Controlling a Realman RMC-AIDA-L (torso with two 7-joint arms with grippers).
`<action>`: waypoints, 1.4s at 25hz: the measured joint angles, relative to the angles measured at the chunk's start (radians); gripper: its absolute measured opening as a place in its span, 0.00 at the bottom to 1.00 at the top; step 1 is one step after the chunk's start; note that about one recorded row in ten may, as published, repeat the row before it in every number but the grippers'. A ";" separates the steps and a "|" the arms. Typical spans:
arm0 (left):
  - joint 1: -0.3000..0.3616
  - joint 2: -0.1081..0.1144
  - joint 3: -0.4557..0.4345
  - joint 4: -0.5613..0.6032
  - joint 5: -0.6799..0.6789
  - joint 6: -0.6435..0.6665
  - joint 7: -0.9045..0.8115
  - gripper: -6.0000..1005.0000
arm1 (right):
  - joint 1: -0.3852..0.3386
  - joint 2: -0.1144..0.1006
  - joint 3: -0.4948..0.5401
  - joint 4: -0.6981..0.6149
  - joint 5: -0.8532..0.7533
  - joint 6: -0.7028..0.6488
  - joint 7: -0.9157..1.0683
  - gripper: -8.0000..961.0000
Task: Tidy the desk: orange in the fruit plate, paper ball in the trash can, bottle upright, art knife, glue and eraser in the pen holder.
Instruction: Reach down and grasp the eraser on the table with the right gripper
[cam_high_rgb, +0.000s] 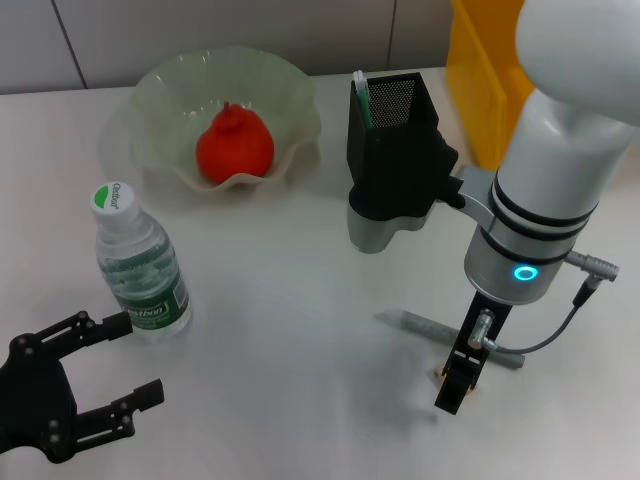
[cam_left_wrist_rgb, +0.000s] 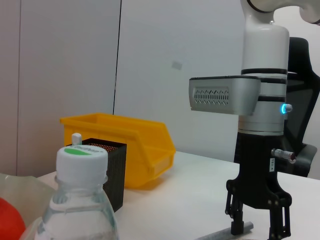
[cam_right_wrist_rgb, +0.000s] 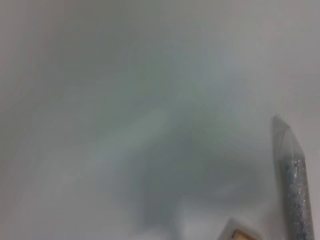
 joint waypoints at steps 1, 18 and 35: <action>-0.001 0.000 0.000 0.000 0.000 -0.001 0.000 0.80 | 0.000 0.000 -0.002 0.002 0.001 0.002 0.000 0.73; -0.003 0.000 0.000 0.000 -0.001 -0.005 0.000 0.80 | 0.003 0.000 -0.023 0.015 0.002 0.021 0.002 0.70; -0.001 0.000 -0.001 0.000 -0.002 -0.003 0.000 0.80 | 0.011 0.000 -0.067 0.031 -0.001 0.042 0.016 0.66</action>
